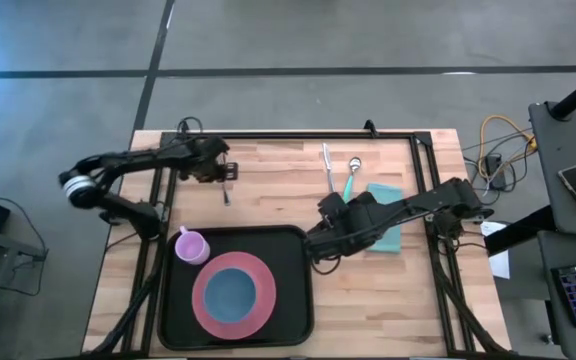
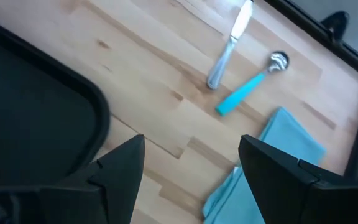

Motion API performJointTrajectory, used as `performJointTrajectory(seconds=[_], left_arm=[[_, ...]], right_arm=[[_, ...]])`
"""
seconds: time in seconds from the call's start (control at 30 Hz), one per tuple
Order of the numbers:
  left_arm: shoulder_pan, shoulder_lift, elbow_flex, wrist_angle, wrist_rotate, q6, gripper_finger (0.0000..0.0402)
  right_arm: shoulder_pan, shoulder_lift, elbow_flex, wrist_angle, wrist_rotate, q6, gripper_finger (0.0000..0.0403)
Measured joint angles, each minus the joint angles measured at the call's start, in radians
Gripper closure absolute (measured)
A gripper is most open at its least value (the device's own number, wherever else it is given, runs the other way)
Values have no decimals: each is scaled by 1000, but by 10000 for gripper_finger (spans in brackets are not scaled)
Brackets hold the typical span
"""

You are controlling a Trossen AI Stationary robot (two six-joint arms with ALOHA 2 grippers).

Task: Set up tray
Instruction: Put the table napkin on the black tray beside the pink plate

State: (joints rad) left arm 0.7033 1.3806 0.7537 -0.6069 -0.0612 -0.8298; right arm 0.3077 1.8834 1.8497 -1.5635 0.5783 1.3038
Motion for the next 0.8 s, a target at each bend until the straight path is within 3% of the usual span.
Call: performJointTrajectory(seconds=[0.3,0.8], left_arm=[[4,181,89,-30,0,66,315],[8,173,39,-13,-31,96,315]], right_arm=[[9,-11,-60,3,-43,82,154],[10,-12,-66,7,-28,80,154]])
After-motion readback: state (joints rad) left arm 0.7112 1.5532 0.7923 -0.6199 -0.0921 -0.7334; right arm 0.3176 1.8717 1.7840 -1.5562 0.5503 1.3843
